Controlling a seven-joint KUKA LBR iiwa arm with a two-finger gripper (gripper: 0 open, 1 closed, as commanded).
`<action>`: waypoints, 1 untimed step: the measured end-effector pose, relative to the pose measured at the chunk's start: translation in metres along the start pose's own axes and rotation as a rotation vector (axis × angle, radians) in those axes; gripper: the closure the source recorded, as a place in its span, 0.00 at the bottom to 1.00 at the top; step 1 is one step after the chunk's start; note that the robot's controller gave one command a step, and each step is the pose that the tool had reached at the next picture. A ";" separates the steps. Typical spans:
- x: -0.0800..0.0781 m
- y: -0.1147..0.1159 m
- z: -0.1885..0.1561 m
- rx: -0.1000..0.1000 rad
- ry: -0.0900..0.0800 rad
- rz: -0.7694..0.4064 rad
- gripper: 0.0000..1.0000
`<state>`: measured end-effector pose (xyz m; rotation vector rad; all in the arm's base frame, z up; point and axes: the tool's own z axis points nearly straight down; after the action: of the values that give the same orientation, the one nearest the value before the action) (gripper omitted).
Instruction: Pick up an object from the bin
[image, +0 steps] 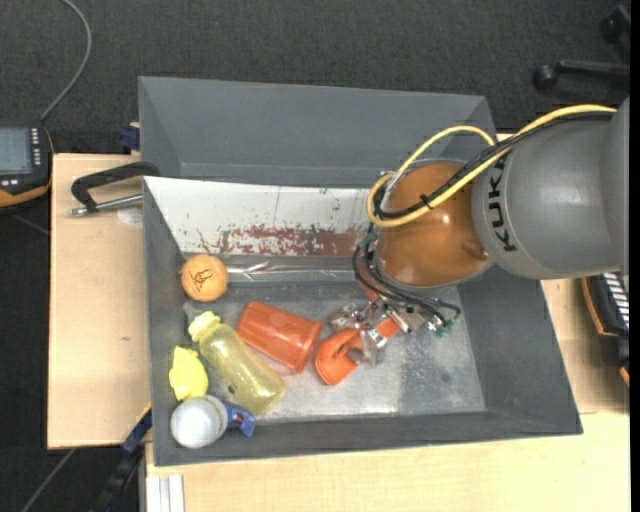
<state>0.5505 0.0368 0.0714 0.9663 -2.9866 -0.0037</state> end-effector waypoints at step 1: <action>0.000 0.000 0.000 0.000 0.000 0.001 1.00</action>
Offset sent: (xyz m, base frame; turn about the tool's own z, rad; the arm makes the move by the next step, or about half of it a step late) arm 0.0036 0.0008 -0.0014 -0.0272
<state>0.5506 0.0367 0.0714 0.9655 -2.9870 -0.0039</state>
